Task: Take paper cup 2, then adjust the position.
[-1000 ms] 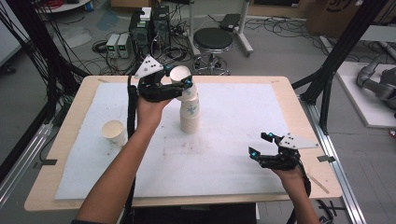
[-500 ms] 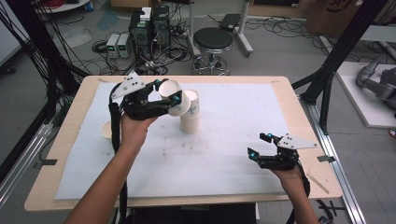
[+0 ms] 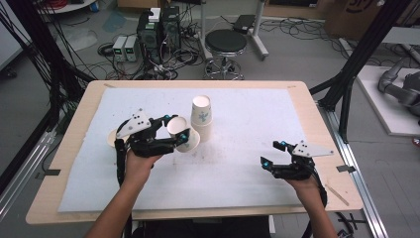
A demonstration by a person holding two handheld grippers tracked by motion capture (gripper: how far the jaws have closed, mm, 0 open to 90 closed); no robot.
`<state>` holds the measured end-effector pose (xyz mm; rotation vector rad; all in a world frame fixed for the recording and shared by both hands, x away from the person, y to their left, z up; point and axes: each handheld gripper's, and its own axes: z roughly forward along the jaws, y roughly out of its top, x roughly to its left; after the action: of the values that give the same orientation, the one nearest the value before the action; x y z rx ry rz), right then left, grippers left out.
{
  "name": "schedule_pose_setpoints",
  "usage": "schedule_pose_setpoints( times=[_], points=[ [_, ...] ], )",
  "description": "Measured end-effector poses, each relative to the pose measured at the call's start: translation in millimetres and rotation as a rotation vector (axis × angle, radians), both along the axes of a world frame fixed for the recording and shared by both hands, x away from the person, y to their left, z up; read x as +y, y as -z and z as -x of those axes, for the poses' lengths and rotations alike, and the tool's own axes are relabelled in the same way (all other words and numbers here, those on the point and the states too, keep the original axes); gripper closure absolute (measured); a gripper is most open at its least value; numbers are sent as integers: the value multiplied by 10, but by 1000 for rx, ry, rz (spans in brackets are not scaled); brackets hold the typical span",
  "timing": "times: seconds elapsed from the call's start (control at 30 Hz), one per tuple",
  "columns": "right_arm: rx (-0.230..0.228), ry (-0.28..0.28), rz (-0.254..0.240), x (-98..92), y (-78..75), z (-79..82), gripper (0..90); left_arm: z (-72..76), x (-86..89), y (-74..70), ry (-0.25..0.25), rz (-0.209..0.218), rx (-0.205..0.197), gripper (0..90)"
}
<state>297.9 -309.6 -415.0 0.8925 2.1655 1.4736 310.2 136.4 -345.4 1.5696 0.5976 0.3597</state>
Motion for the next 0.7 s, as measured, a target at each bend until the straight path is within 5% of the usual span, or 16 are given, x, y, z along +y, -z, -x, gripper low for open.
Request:
schedule_pose_setpoints(
  times=[0.27, 0.7],
  points=[
    [19, -30, -2, 55, 1, -14, 206, -4, -60, 167, 56, -13, 21, 353],
    [27, -125, -10, 149, -43, 35, 206, 20, -185, 203, 94, -49, 22, 353]
  ],
)
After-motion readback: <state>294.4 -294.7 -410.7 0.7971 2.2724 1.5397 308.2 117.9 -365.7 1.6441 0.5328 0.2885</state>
